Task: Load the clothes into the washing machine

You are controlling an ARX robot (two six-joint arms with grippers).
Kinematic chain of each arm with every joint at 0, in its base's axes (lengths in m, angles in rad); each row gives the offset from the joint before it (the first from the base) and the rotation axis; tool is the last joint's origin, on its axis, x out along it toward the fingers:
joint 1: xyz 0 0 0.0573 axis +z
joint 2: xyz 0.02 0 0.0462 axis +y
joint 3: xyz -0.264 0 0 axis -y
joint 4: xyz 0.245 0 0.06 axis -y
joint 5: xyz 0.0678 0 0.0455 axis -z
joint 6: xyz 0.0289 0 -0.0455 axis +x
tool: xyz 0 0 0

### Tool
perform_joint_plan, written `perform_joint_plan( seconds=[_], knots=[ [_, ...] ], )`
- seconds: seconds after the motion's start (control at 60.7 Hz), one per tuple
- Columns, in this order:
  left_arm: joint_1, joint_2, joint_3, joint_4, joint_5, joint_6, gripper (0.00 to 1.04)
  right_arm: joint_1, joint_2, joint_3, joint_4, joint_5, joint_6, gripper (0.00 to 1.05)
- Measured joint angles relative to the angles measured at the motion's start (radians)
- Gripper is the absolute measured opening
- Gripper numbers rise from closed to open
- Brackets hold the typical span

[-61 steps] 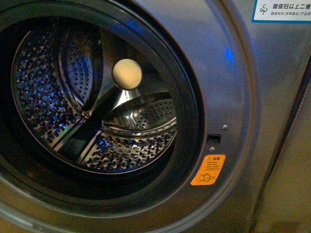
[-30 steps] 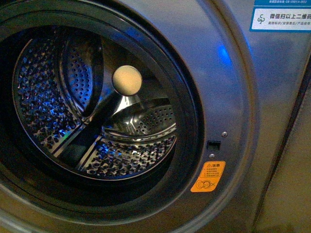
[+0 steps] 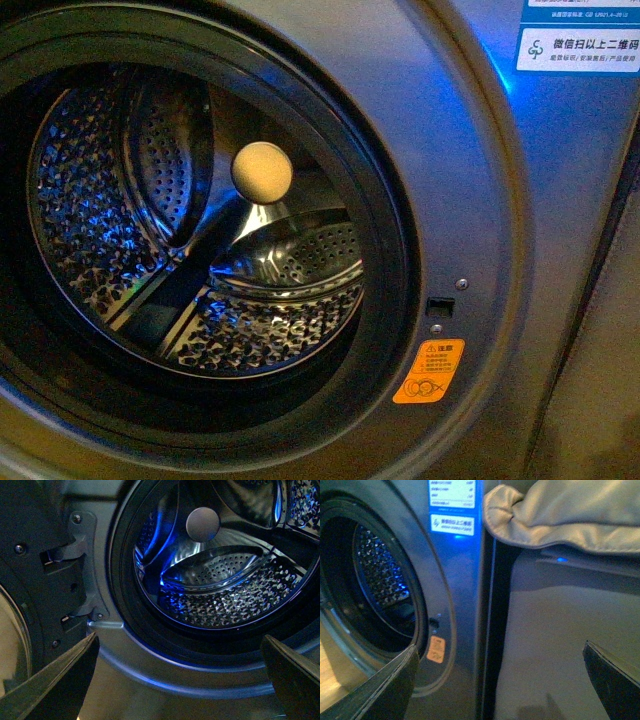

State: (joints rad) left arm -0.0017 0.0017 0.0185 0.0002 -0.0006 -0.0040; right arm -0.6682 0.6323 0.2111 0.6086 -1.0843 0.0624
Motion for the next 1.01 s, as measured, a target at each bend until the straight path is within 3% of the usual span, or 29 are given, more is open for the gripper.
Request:
perform_joint_plan(
  seconds=[0.099,0.198,0.395,0.56,0.742,1.005],
  knots=[
    [0.0,0.0,0.0,0.0,0.0,0.0,0.98,-0.06,0.127,0.071,0.108,0.004,0.013,0.97],
    [0.0,0.0,0.0,0.0,0.0,0.0,0.98,-0.145,0.304,0.203,0.121,0.039,0.007,0.97],
    [0.0,0.0,0.0,0.0,0.0,0.0,0.98,-0.315,0.67,0.535,-0.203,0.198,-0.135,0.97],
    [0.0,0.0,0.0,0.0,0.0,0.0,0.98,-0.46,1.09,0.877,-0.573,0.359,-0.371,0.97],
    [0.0,0.0,0.0,0.0,0.0,0.0,0.98,-0.506,1.397,1.024,-0.785,0.446,-0.539,0.97],
    [0.0,0.0,0.0,0.0,0.0,0.0,0.98,-0.504,1.738,1.125,-0.741,0.584,-0.616,0.97]
  ],
)
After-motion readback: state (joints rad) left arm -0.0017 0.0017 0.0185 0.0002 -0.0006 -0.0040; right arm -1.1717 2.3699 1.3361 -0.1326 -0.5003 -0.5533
